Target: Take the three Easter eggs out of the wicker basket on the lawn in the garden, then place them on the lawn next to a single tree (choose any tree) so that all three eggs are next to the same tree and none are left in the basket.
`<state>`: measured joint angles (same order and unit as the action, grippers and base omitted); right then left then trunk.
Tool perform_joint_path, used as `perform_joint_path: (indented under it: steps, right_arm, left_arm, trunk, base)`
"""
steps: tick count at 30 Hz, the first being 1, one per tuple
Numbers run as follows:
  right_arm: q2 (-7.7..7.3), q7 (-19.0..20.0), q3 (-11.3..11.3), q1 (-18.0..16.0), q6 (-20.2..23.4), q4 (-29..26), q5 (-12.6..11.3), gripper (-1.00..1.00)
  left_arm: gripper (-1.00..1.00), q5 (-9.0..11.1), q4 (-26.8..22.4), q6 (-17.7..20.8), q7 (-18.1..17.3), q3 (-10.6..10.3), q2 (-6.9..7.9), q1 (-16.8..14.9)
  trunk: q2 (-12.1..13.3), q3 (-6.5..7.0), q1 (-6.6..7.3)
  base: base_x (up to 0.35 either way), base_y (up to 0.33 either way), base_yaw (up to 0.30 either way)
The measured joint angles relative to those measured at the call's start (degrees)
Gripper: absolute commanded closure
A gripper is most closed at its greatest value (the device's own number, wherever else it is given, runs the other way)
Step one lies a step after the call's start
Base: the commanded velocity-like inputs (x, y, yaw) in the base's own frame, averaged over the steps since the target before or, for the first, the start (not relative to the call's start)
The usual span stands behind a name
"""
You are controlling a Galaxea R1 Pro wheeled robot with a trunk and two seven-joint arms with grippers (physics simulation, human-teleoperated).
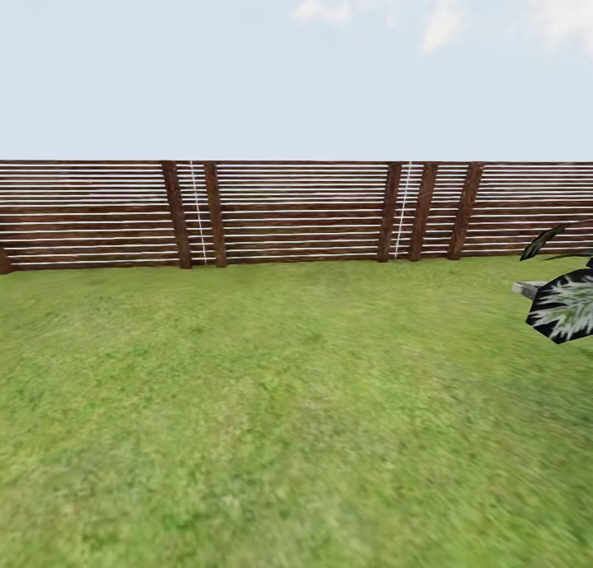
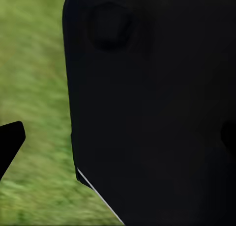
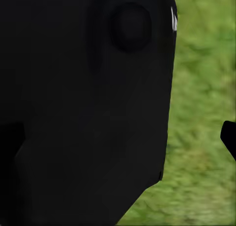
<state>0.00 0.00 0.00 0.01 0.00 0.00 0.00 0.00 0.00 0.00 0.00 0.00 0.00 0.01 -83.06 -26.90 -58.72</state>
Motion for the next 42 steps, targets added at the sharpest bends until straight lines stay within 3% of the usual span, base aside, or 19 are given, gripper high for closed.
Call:
perform_joint_path:
  steps: [3,12,19,20,21,34,42]
  right_arm:
    - [-0.68,-0.1,0.2,0.1,0.6,-0.3,0.5,-1.00]
    - [-0.68,-0.1,0.2,0.1,0.6,-0.3,0.5,-1.00]
    - [-0.70,-0.2,0.3,0.1,-0.6,-0.2,0.2,-1.00]
    - [-0.70,-0.2,0.3,0.1,-0.6,-0.2,0.2,-1.00]
    - [-0.67,-0.2,0.4,0.1,-0.7,-0.2,0.2,-1.00]
    - [-0.41,-0.2,0.5,0.1,-0.7,-0.2,0.3,-1.00]
    - [-0.32,-0.2,0.5,0.1,-0.7,-0.2,0.3,-1.00]
  left_arm:
    - [-1.00,-0.1,-0.5,-0.3,-0.2,0.0,0.43,0.0]
    - [-1.00,-0.1,-0.5,-0.3,-0.2,0.0,0.43,0.0]
    - [-1.00,-0.1,-1.3,-2.5,-0.1,-0.1,0.60,0.1]
    - [-1.00,-0.1,-1.3,-6.7,-0.1,-0.2,0.60,0.1]
    - [-1.00,-0.1,-1.3,-6.9,-0.1,-0.2,0.60,0.1]
    - [-1.00,-0.3,-1.4,-7.1,-0.2,-0.3,0.61,0.1]
    - [-1.00,-0.4,-1.4,-7.2,-0.1,-0.5,0.61,0.1]
  trunk:
    - [0.0,-0.01,0.00]
    - [0.0,-0.05,0.00]
    - [0.0,-0.47,0.00]
    - [0.0,-0.55,0.00]
    - [0.0,-0.63,0.00]
    - [0.0,-1.72,0.00]
    - [0.0,-2.40,0.03]
  base:
    - [0.000,0.000,0.007]
    - [0.000,0.000,0.009]
    - [0.000,0.000,0.103]
    - [0.000,0.000,0.124]
    - [0.000,0.000,0.125]
    - [0.008,0.000,0.138]
    - [0.228,0.000,0.149]
